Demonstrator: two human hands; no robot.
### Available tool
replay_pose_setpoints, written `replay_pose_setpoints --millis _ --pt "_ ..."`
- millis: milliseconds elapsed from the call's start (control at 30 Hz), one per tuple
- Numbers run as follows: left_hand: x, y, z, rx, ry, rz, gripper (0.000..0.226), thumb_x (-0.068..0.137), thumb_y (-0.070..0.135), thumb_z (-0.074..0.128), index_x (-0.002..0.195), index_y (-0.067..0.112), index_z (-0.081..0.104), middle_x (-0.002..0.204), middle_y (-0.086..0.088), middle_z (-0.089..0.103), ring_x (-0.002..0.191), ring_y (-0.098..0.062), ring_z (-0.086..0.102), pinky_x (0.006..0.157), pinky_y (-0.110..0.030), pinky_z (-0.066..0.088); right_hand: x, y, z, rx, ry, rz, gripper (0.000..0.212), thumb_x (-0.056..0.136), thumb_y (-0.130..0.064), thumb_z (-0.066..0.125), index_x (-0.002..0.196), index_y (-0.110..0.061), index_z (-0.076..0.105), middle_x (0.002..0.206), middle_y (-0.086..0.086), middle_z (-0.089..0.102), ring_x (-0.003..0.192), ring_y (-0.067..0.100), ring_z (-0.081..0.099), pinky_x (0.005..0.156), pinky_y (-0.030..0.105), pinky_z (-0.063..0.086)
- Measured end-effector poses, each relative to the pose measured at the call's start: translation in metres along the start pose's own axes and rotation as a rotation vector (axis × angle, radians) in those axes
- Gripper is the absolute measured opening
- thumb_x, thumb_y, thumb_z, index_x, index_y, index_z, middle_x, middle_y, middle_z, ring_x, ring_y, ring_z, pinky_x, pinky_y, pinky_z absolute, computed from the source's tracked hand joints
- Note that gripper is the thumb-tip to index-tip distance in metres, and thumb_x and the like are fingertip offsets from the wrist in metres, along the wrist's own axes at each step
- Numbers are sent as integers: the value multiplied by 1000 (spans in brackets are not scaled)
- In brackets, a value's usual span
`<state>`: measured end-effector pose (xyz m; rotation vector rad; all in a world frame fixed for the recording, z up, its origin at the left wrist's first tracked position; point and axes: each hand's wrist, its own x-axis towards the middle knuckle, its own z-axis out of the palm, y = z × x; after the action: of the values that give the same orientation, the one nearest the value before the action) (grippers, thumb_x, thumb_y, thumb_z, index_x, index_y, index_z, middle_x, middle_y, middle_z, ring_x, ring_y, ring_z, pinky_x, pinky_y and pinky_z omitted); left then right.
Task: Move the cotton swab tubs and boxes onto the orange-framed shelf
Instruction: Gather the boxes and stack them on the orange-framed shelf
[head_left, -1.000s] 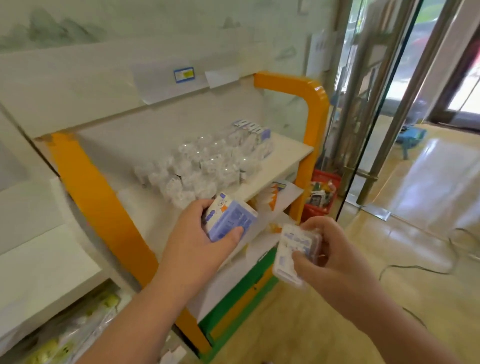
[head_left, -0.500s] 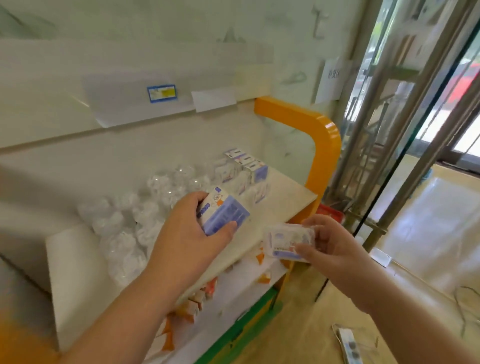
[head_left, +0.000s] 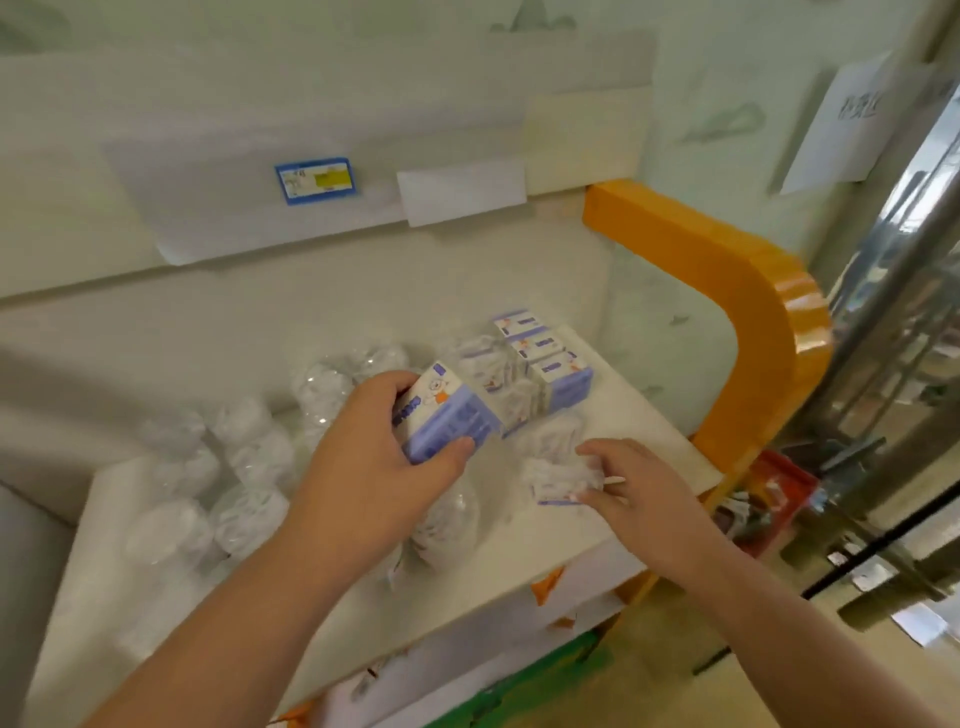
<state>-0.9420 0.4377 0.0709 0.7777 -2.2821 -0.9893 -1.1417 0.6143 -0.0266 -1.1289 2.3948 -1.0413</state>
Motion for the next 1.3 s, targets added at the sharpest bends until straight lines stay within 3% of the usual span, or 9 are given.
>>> replay_pose_setpoints --millis 167,333,433,533,767,900,1033,1167,1300 --pt "16 17 22 85 95 -79 40 72 38 78 102 37 52 95 17 62 83 2 59 71 -20 47 36 24 9 92 -37 -124 62 88 -33 70 139 -43 36 124 -23 39 106 0 57 88 26 54" --pt "22 24 43 164 149 -133 54 67 46 74 115 36 51 110 17 59 101 -1 58 85 -33 51 64 34 11 22 -69 -296 63 85 -44 69 141 -34 40 134 -18 43 118 7 53 93 33 52" --pt "21 28 49 244 165 -145 53 71 44 76 116 35 50 110 17 57 102 1 55 81 -26 48 70 34 10 -85 -80 -383 71 83 -53 68 144 -31 39 146 -13 37 132 9 40 105 30 43" --pt "21 33 51 313 187 -148 51 72 44 74 116 33 51 106 17 54 95 1 53 73 -18 42 72 31 12 -111 -72 -426 65 82 -49 70 140 -33 45 144 -11 38 129 13 42 105 28 40" --pt "18 39 52 363 235 -151 51 73 41 76 116 34 50 104 17 53 92 2 52 68 -12 38 82 20 27 -30 -19 -442 56 79 -40 75 131 -28 56 129 -4 46 112 21 57 91 38 51" --pt "20 38 55 389 244 -147 54 73 42 75 120 34 50 107 18 51 94 4 51 68 -12 38 85 17 31 -12 -2 -459 56 81 -36 76 131 -24 55 130 -3 49 114 23 58 90 37 52" --pt "28 40 62 394 232 -124 58 72 44 74 123 32 50 110 18 46 99 13 44 71 -5 37 81 27 17 -5 -4 -414 62 82 -49 70 135 -27 48 131 -5 50 119 18 53 93 33 49" --pt "42 45 78 358 179 -76 54 69 43 76 118 31 55 104 20 49 96 8 47 74 -3 35 72 44 -11 -19 35 -357 61 80 -45 73 133 -29 49 128 -11 51 118 12 51 94 26 46" --pt "59 51 108 361 102 13 61 67 46 76 122 29 55 109 17 53 96 4 47 80 -4 33 57 58 -37 -16 42 -239 60 79 -48 72 131 -38 43 124 -19 46 111 6 52 88 29 51"
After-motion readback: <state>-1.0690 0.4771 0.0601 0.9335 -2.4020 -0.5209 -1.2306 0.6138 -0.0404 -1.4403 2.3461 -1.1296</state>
